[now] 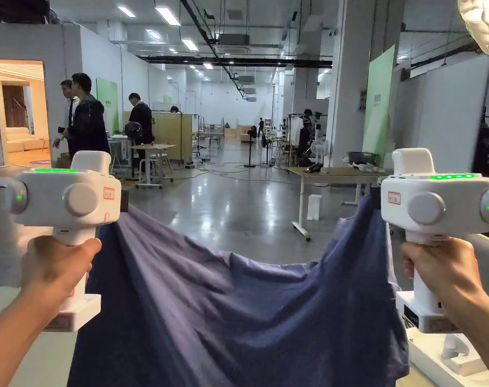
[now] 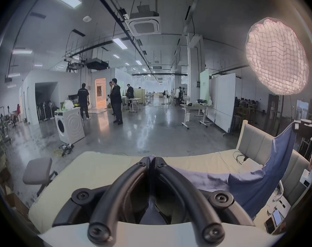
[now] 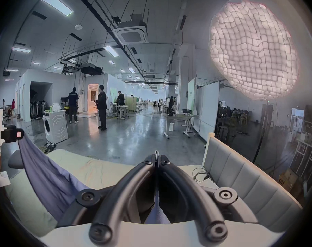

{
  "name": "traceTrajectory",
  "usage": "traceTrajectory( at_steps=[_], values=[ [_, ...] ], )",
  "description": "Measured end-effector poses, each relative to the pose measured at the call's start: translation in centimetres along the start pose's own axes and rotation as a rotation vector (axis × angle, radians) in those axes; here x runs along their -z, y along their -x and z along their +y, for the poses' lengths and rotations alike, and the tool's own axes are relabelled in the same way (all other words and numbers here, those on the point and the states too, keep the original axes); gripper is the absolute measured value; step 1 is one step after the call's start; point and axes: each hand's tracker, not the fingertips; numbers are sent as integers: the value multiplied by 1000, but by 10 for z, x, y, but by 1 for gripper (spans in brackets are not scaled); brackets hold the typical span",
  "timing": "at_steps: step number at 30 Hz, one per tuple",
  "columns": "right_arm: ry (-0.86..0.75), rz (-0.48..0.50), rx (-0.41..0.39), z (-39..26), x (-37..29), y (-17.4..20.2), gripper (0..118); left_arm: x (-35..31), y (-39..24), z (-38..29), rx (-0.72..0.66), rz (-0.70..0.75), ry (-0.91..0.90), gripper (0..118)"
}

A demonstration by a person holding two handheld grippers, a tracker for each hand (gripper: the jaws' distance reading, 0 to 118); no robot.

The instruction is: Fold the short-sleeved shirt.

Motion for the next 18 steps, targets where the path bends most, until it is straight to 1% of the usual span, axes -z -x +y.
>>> traceTrajectory(
  at_steps=[3,5,6,7,9,13,15,17,18],
  values=[
    [-14,-11,19,21,19,-2,1,12,5,23,-8,-2,-14,6],
    [-7,-23,14,37,35,-3,1,25,8,40,0,41,-35,6],
    [-1,-14,23,45,42,-5,1,29,7,48,38,70,-36,6],
    [5,1,30,51,47,-7,1,33,9,54,39,61,-41,6],
    [-16,-28,32,66,58,-6,1,46,14,68,30,60,-39,6],
    [-56,-31,55,92,76,-3,1,63,21,90,-23,65,-46,6],
    [-75,-28,45,102,82,4,1,70,21,97,-17,80,-58,6],
    [-98,-47,10,109,82,14,1,77,19,104,-6,85,-60,6],
    [-91,-36,9,111,86,17,1,79,18,106,-7,88,-67,6]
  ],
)
